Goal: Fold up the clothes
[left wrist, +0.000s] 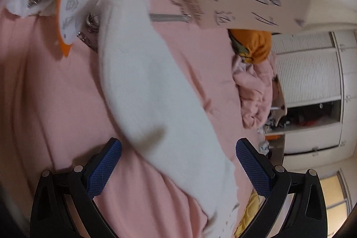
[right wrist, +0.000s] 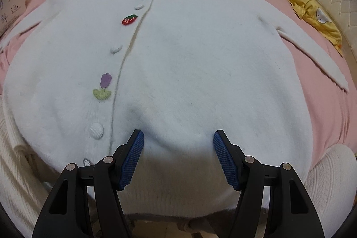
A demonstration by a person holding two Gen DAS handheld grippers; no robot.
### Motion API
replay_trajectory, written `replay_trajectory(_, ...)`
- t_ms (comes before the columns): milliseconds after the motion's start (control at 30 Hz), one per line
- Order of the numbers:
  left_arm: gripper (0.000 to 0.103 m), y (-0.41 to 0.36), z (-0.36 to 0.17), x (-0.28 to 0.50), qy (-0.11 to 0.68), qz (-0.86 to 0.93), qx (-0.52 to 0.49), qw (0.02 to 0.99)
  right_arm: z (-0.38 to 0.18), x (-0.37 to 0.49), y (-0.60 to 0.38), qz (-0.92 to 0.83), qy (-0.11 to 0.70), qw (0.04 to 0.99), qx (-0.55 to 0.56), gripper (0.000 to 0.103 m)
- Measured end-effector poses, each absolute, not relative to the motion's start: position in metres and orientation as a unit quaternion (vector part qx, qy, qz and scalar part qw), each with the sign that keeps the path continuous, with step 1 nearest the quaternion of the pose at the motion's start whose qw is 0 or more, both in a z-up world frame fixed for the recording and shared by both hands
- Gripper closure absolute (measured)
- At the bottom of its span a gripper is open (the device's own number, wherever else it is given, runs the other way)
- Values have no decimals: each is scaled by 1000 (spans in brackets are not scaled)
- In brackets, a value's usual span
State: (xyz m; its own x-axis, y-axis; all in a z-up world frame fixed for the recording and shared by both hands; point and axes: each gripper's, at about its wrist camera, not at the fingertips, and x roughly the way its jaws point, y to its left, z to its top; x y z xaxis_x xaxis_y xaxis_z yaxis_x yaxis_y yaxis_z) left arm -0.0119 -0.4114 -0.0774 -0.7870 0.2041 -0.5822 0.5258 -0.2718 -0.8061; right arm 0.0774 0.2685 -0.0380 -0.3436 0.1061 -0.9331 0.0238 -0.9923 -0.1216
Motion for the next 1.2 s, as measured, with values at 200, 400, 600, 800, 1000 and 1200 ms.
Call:
replay_trajectory(200,18,-427,-69,-36,584,-750,284,125,-39,75,267,814,-63,30,-577,37)
replay_trajectory(400,94,-436,-84,-53,563,-735,339,164,-39,74,269,814,-56,30,-577,37)
replay_trajectory(600,94,-406,-38,-64,512,-782,317,161,-38,75,274,817,-36,23,-574,36)
replay_trajectory(800,94,-335,39,-115,387,-853,333,110,-34,78,279,828,-14,11,-561,36)
replay_trajectory(1000,94,-171,91,-188,206,-902,378,20,-29,77,288,840,23,-15,-542,36)
replay_trajectory(1200,94,11,95,-236,63,-914,398,-54,-24,79,301,846,70,-36,-527,36)
